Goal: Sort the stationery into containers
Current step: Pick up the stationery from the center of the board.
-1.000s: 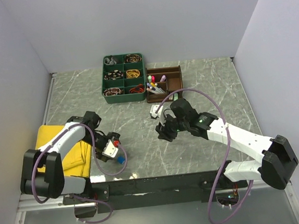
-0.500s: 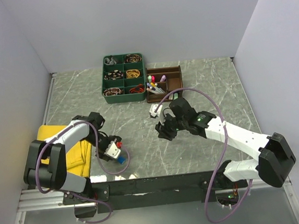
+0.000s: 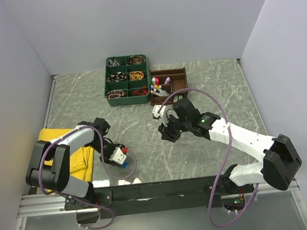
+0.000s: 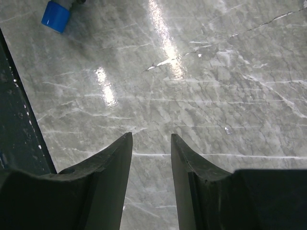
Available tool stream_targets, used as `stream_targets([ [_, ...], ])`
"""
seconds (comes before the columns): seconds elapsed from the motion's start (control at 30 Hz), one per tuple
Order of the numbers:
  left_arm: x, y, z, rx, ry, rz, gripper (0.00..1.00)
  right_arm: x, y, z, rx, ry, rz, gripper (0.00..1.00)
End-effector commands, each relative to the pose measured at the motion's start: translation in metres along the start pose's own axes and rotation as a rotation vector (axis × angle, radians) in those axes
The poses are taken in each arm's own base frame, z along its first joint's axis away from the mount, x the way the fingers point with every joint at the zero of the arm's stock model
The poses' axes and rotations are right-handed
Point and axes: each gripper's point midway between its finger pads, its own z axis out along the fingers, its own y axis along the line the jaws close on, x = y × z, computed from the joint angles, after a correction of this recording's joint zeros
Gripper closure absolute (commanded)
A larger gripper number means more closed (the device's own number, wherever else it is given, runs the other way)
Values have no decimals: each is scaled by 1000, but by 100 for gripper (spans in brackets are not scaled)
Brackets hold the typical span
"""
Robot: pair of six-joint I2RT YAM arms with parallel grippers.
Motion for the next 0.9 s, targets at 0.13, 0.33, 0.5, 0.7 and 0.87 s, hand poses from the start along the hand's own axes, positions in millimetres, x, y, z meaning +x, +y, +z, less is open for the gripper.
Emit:
stream_targets([
  [0.13, 5, 2, 4, 4, 12, -44, 60, -23, -11, -4, 33, -55, -16, 55],
  [0.33, -25, 27, -21, -44, -66, -136, 73, -36, -12, -22, 26, -89, -21, 50],
  [0.5, -82, 56, -63, -67, -256, -354, 78, -70, -16, -54, -64, -212, 143, 43],
  [0.7, -135, 112, -109, -112, -540, -535, 91, -117, -30, -70, -202, -380, 497, 31],
  [0.87, -145, 155, -130, -212, -595, -680, 99, -126, -49, -57, -283, -408, 831, 27],
])
